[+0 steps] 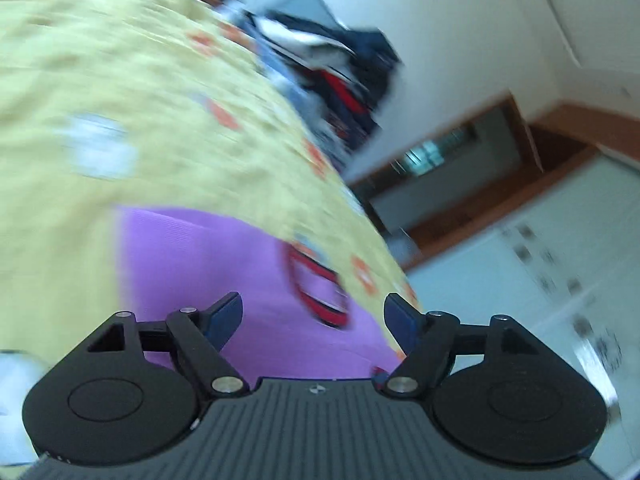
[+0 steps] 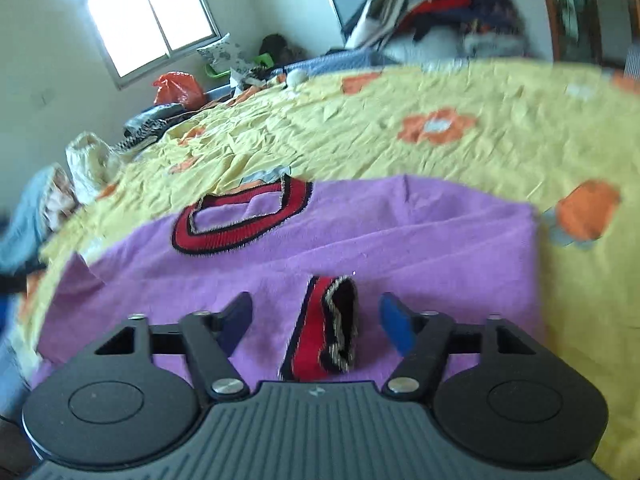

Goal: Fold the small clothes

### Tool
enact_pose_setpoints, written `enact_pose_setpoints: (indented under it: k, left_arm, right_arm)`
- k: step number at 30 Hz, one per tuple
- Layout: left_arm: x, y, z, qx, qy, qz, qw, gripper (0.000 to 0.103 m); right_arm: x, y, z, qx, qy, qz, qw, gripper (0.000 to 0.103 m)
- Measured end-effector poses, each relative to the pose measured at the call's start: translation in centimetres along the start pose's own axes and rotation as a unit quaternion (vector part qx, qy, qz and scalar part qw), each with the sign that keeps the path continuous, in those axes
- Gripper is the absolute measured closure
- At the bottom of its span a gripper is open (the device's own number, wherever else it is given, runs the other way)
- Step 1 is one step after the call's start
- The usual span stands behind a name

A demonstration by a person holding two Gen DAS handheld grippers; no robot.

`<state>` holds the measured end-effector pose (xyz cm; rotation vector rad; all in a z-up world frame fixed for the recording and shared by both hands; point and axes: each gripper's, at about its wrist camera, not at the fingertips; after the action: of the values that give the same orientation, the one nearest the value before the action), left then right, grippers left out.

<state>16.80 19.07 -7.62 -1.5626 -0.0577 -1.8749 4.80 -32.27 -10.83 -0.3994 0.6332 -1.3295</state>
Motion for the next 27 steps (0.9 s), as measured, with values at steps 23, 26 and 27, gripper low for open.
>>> enact_pose_setpoints:
  k: [23, 26, 27]
  left_arm:
    - [-1.6, 3.6, 0.4, -0.059, 0.129, 0.219, 0.9653, 0.073]
    - [-1.0, 3.6, 0.5, -0.067, 0.139, 0.224, 0.9624, 0.07]
    - [-0.9, 3.3, 0.5, -0.064, 0.135, 0.218, 0.9644, 0.064]
  right_arm:
    - [-0.7, -3.7, 6.1, 0.007, -0.143, -0.14, 0.98, 0.099]
    - [1.5, -1.0, 4.1, -0.037, -0.115, -0.135, 0.983, 0.098]
    - [2.1, 0.0, 3.4, -0.056, -0.106, -0.13, 0.984, 0.097]
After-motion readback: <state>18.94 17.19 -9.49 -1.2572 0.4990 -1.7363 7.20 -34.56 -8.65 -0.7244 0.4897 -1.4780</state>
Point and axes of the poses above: each gripper's, at about its wrist camera, not at the fingertips, and y roughly the way its jaws point, x to its right, z to its top, and after that the axes turned 13 degrees about -y, right-handed
